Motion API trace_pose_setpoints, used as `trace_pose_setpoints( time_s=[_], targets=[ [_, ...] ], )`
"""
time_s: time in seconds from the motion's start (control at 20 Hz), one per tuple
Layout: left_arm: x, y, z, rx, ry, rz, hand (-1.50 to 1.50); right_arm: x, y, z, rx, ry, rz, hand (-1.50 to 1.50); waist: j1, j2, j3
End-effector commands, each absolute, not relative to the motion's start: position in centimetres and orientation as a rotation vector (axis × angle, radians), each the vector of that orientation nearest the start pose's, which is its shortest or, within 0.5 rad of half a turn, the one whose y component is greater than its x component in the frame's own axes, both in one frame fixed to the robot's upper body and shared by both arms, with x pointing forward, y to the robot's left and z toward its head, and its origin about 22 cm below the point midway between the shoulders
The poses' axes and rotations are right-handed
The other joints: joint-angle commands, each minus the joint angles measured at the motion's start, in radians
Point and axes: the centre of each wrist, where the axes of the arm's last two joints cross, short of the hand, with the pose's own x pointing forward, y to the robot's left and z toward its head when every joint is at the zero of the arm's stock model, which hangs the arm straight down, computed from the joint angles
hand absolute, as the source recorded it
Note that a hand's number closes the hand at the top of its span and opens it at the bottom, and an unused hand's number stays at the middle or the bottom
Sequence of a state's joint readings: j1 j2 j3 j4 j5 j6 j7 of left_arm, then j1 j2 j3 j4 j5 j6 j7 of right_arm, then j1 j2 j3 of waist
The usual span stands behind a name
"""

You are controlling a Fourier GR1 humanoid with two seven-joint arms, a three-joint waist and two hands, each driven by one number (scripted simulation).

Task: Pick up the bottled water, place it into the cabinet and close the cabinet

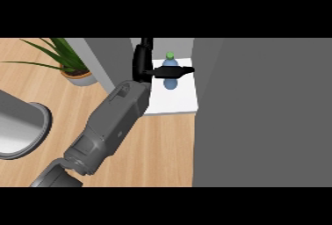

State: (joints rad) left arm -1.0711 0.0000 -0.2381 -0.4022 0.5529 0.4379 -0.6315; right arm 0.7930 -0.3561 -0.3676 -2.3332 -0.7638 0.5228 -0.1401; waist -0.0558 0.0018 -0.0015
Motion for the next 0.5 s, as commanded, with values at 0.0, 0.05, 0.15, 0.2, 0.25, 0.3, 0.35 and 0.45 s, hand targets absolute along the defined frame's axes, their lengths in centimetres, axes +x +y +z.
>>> trace_pose_setpoints(
  time_s=[0.0, 0.05, 0.15, 0.2, 0.25, 0.3, 0.35, 0.45],
  targets=[
    [40.6, 7.3, 4.0, -0.093, -1.891, 0.072, -1.5, 4.1, -32.3, 15.7, 0.247, -1.897, 0.137, -1.5, 0.022, -0.01, -0.001],
    [39.9, 6.3, 4.4, -0.123, -1.888, 0.058, -1.5, 4.9, -33.0, 14.4, 0.238, -1.9, 0.144, -1.5, 0.017, -0.008, 0.0],
    [38.8, 6.4, 2.9, -0.128, -1.88, 0.049, -1.5, 4.7, -31.7, 16.0, 0.254, -1.916, 0.156, -1.5, 0.016, -0.005, -0.001],
    [37.5, 6.1, 2.3, -0.141, -1.863, 0.045, -1.5, 4.9, -32.6, 15.6, 0.258, -1.91, 0.131, -1.5, 0.034, -0.011, 0.0],
    [36.9, 5.9, 2.0, -0.162, -1.87, 0.036, -1.5, 4.5, -33.2, 16.2, 0.243, -1.894, 0.137, -1.5, 0.031, -0.011, 0.0],
    [36.1, 5.7, 1.9, -0.189, -1.871, 0.057, -1.5, 4.2, -32.9, 16.1, 0.251, -1.905, 0.145, -1.5, 0.038, -0.014, 0.0],
    [34.8, 5.2, 1.4, -0.215, -1.854, 0.029, -1.5, 5.2, -33.1, 15.7, 0.216, -1.902, 0.112, -1.5, 0.058, -0.013, 0.0],
    [32.5, 5.0, 0.5, -0.224, -1.846, 0.076, -1.5, 4.3, -33.6, 14.5, 0.239, -1.912, 0.113, -1.5, 0.049, -0.017, 0.001]
  ],
)
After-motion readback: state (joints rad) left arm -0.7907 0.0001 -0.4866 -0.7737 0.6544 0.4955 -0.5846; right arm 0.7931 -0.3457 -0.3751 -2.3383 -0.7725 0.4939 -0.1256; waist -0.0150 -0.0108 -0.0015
